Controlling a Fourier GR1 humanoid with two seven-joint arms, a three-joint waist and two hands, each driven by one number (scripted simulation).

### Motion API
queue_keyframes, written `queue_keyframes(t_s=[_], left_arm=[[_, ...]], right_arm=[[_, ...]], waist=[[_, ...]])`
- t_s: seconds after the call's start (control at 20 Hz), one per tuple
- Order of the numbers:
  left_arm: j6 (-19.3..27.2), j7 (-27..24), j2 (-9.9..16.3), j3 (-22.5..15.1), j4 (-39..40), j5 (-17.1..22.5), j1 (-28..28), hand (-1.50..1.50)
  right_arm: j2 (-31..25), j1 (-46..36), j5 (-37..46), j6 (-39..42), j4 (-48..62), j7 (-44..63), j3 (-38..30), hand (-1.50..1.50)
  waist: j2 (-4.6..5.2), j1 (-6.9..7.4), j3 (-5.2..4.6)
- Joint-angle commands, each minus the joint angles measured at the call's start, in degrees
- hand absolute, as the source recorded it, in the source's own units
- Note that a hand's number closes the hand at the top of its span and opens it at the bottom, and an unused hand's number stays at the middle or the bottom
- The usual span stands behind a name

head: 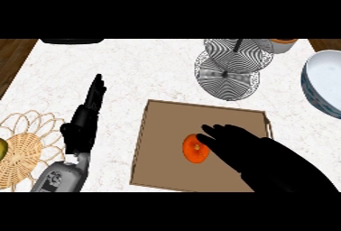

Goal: Pick the squash from the tray and place it in the tiered basket

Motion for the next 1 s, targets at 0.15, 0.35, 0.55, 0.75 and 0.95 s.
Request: queue_keyframes(t_s=[0.15,0.35,0.55,0.75,0.95], left_arm=[[-0.85,-2.31,-2.12,-0.06,-0.82,-2.17,3.31,0.0],[-3.54,-2.13,-2.16,3.88,2.81,-0.7,-0.55,0.0],[-3.78,-3.91,-2.56,3.23,-0.13,-1.85,4.41,0.0],[-4.33,-1.37,-4.54,3.47,1.43,-3.01,0.59,0.0],[-2.17,2.18,-4.8,-0.5,-8.58,-7.04,8.09,0.0]], right_arm=[[2.23,2.15,8.18,3.71,-0.42,2.9,4.18,-1.5],[-0.43,4.72,13.56,5.08,1.65,-6.73,1.94,-1.5],[1.12,0.54,18.02,6.67,6.97,-13.24,3.16,-1.5],[4.04,2.02,27.41,3.03,7.94,-16.39,7.54,-1.5],[3.7,2.51,29.47,2.57,10.51,-17.56,3.66,-1.5]], waist=[[-0.04,0.09,0.01],[0.06,-0.19,0.04],[0.07,0.31,0.03],[0.06,0.14,0.04],[-0.04,0.42,0.06]])
